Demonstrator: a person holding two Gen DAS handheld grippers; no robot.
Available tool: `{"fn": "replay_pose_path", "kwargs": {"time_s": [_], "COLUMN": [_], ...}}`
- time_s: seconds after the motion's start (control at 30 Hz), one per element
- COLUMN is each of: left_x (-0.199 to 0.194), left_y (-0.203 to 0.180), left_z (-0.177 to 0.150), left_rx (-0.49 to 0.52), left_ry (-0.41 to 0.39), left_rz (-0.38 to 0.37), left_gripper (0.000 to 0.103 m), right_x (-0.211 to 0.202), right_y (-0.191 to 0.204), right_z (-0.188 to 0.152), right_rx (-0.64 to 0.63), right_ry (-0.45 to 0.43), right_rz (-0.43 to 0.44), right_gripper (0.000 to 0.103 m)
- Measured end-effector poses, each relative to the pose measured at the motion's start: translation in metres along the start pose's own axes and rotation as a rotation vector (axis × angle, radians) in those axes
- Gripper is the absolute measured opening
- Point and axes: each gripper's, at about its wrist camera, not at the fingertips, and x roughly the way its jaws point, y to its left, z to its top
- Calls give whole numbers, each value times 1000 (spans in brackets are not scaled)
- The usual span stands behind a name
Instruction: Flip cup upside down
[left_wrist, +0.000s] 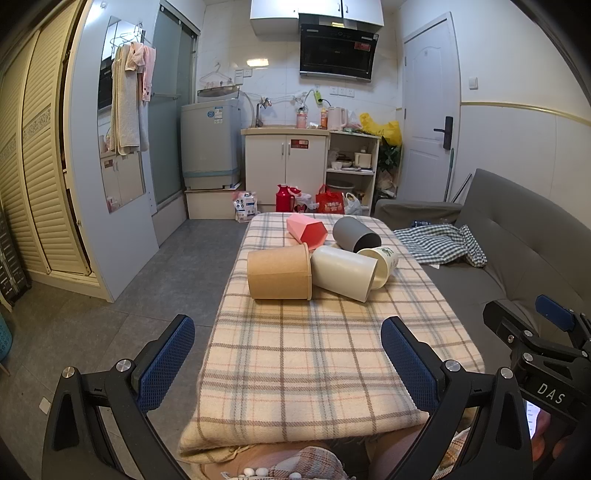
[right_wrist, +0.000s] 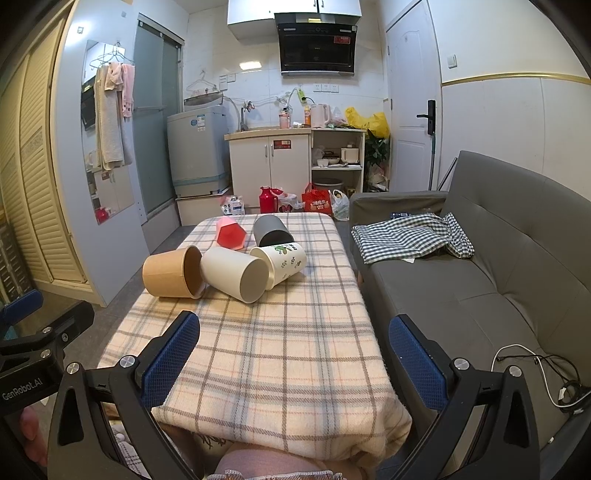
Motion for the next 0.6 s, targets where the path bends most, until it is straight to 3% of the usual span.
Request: {"fn": "replay_pose_path", "kwargs": {"time_s": [0.6], "left_x": [0], "left_y": [0], "left_z": [-1], "left_rx": [0], "left_ry": [6], "left_rz": [2], "left_gripper": [103], "right_x": [1], "right_y": [1], "right_z": [-1], "right_rx": [2], "right_ry": [5], "right_rz": [0], "right_gripper": [103]}}
